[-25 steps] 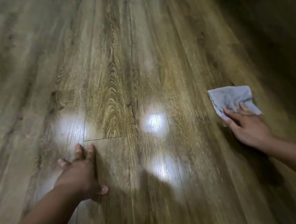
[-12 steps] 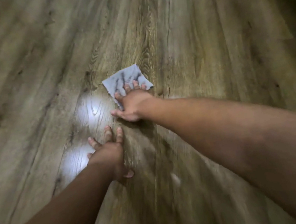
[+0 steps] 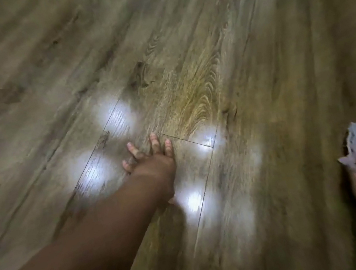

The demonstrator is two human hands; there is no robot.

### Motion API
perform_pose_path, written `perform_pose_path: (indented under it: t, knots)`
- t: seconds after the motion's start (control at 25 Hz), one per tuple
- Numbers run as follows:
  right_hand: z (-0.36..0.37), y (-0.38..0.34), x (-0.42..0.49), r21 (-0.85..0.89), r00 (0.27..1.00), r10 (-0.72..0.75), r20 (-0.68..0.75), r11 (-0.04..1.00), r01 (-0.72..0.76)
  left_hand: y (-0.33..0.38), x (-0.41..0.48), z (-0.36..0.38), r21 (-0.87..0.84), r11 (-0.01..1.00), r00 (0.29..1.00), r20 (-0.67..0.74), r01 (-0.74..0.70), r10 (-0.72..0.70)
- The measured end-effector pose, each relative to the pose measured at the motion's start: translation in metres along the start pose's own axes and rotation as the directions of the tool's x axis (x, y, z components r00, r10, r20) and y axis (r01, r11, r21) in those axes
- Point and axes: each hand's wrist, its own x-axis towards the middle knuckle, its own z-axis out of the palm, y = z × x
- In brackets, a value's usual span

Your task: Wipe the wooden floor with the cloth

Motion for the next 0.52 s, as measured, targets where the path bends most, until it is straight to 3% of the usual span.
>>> perform_pose_path:
  t: [0.08, 0.28, 0.4, 0.52]
  knots:
    - [-0.006, -0.067, 0.013, -0.049, 0.99, 0.01, -0.143, 0.999, -0.017, 0.002, 0.0, -0.002, -0.015, 1.0, 1.0, 0.013, -0.003, 0.003]
    - [-0.009, -0.307, 0.03, 0.043, 0.933, -0.29, -0.211, 0.951, 0.305, 0.005, -0.003, -0.001, 0.019, 1.0, 1.0, 0.016, -0.02, 0.019]
    - [-0.007, -0.419, 0.026, -0.041, 0.876, -0.483, -0.005, 0.875, 0.483, 0.006, -0.003, -0.003, 0.04, 0.999, 0.999, 0.032, 0.008, -0.009]
    - [-0.017, -0.473, 0.018, -0.031, 0.722, -0.659, 0.211, 0.733, 0.679, 0.006, -0.002, -0.005, 0.046, 0.999, 0.999, 0.051, 0.007, -0.009]
